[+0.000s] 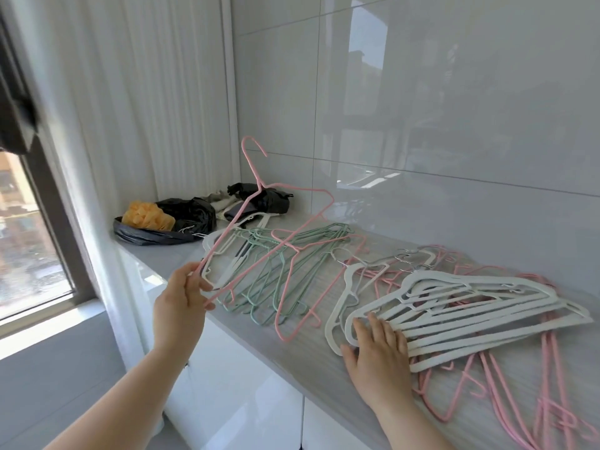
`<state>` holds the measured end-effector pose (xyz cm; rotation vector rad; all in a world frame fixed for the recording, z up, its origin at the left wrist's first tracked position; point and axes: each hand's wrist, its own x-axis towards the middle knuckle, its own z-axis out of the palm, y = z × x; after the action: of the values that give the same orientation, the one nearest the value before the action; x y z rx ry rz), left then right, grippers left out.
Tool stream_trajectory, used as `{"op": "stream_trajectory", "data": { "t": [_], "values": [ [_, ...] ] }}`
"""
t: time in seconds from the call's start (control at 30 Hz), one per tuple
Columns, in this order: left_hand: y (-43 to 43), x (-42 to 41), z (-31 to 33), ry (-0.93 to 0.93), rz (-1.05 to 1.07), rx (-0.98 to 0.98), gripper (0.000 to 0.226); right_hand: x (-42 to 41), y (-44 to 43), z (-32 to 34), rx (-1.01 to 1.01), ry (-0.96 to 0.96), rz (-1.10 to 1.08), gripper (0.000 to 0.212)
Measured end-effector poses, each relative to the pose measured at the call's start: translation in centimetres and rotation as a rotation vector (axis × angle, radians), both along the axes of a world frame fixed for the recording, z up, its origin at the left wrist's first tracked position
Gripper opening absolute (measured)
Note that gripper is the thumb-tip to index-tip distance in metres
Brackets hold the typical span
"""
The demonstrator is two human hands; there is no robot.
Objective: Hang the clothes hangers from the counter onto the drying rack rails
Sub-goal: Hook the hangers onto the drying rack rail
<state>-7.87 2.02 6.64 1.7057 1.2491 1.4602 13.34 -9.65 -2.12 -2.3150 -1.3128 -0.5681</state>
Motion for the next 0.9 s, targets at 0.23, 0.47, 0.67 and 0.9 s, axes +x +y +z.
{"op": "stream_trajectory", "data": {
  "t": [0.23, 0.47, 0.67, 0.9],
  "values": [
    [-3.0, -3.3, 0.4, -0.070, -0.003, 0.036, 0.026, -1.5, 0.4, 1.8, 0.237, 0.032, 0.284, 0.035],
    [-7.6, -9.8, 0.7, -0.085, 0.113, 0.076, 0.040, -6.7, 3.9, 9.7, 0.213, 0.130, 0.541, 0.049],
    [-13.1, -15.5, 2.4, 0.000, 0.114, 0.122, 0.073, -11.8, 4.4, 16.5, 0.218, 0.062, 0.699, 0.057],
    [-19.5, -22.2, 4.2, 0.089, 0.152, 0.266, 0.028, -18.3, 2.6, 20.6, 0.046, -0.038, 0.771, 0.022]
  ]
}}
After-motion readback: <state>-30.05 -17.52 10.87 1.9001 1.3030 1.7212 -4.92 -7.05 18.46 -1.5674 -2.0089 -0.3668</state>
